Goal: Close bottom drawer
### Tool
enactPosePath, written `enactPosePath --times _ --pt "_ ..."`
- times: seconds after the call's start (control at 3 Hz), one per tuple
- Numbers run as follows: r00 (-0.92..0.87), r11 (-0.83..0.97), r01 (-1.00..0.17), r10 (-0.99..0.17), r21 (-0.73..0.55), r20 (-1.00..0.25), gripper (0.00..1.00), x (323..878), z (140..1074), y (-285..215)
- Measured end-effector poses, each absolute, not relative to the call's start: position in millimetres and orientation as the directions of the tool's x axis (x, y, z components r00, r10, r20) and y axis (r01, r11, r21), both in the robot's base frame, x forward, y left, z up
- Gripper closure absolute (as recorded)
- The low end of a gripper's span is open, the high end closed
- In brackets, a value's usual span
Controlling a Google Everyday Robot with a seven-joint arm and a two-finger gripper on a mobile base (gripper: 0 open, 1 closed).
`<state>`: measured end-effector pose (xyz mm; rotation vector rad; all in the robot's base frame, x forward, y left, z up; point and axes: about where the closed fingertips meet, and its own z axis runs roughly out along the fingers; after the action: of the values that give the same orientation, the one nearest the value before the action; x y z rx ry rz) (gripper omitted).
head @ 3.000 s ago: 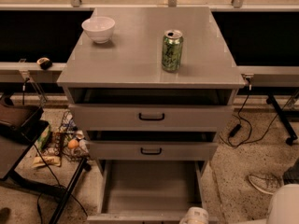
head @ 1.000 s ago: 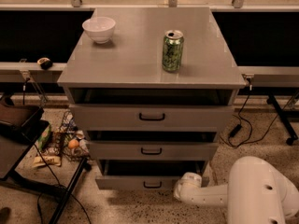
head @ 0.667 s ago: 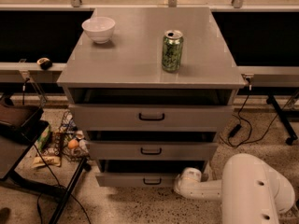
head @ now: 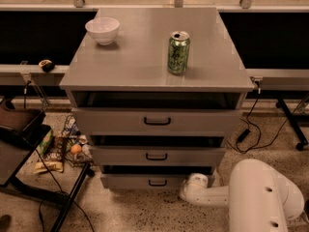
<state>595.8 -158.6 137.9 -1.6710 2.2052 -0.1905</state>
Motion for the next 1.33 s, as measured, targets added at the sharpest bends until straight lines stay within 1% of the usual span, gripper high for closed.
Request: enactPosePath --times 0.67,1.0,1.33 --pt "-0.231 0.289 -0.901 -0.951 -0.322 -0.206 0.14 595.7 137.9 -158.6" --pt "-0.231 0.289 -0.901 -0.951 -0.322 -0.206 0.00 595.7 137.8 -158.6" --pt "-0.231 0.289 -0.901 -0.951 -0.322 -0.206 0.00 595.7 137.8 -158.6"
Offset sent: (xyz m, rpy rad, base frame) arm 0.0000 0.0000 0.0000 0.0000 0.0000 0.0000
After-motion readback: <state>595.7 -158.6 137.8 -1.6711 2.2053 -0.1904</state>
